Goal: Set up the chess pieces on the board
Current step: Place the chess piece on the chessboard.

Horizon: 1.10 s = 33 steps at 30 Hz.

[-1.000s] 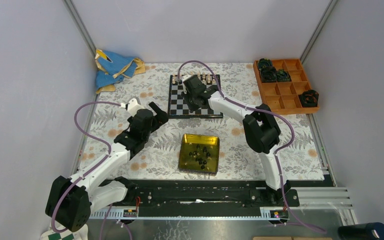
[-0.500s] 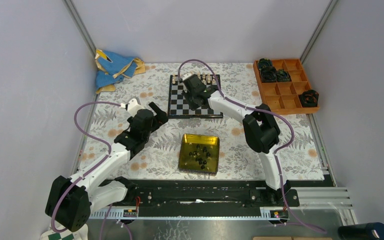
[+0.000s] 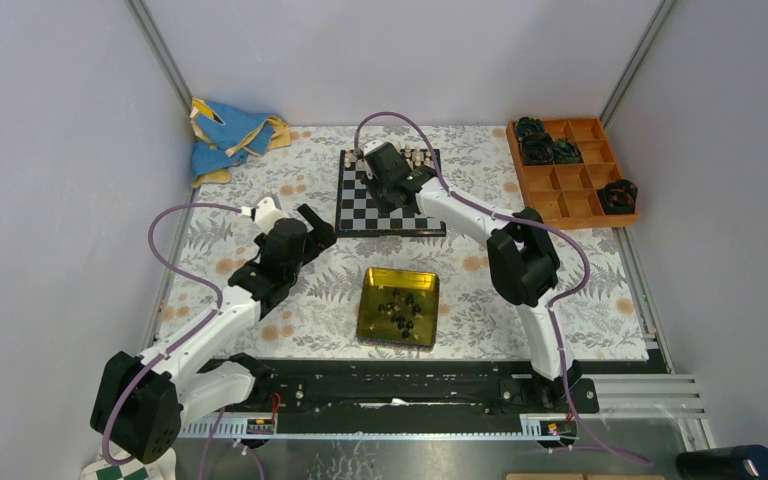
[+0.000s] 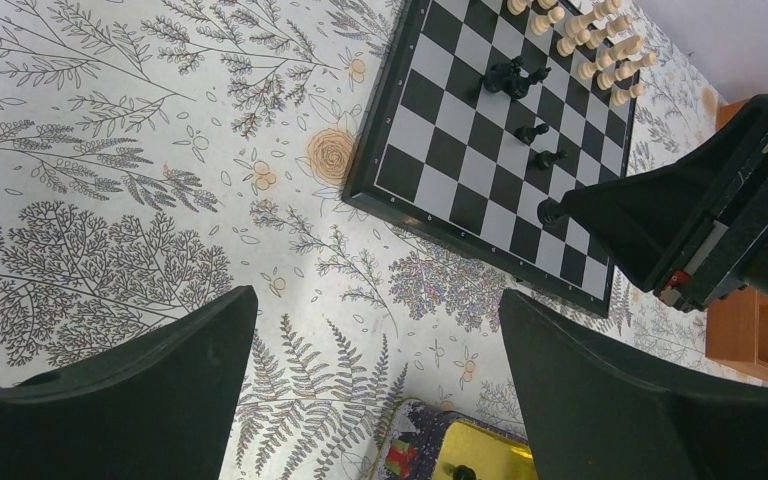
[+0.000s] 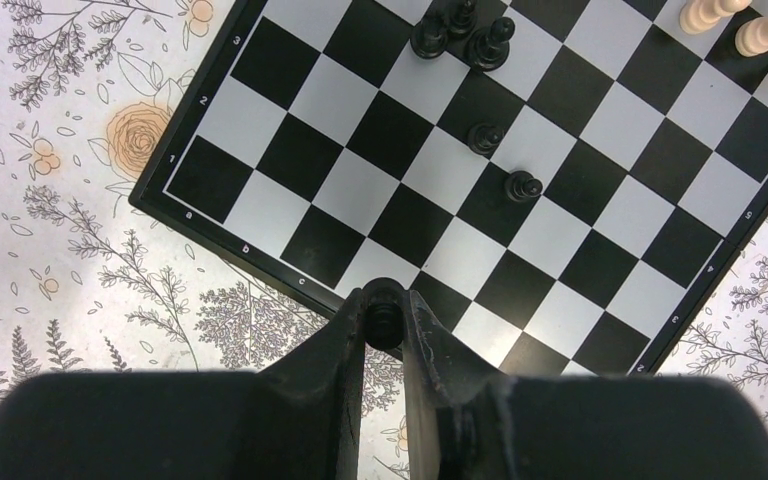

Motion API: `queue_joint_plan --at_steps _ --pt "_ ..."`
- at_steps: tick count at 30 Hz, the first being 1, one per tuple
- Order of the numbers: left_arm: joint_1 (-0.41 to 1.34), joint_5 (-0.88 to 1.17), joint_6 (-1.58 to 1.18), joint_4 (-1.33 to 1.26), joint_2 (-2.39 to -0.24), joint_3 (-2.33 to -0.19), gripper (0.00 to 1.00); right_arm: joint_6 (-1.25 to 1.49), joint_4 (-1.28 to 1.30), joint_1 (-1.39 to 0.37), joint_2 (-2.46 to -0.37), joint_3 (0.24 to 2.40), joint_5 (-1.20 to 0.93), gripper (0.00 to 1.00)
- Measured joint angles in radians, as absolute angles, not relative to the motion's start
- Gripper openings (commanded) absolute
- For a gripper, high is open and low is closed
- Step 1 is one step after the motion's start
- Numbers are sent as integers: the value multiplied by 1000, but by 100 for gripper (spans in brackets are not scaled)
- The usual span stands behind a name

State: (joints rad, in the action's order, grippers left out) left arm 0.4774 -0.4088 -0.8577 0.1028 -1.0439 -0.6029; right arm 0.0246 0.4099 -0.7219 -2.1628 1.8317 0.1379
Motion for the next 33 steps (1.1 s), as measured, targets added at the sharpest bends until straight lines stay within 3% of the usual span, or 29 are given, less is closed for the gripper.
queue_joint_plan --at_steps 33 --pt "477 -409 -858 102 -1061 -603 99 53 414 -697 -2257 1853 80 13"
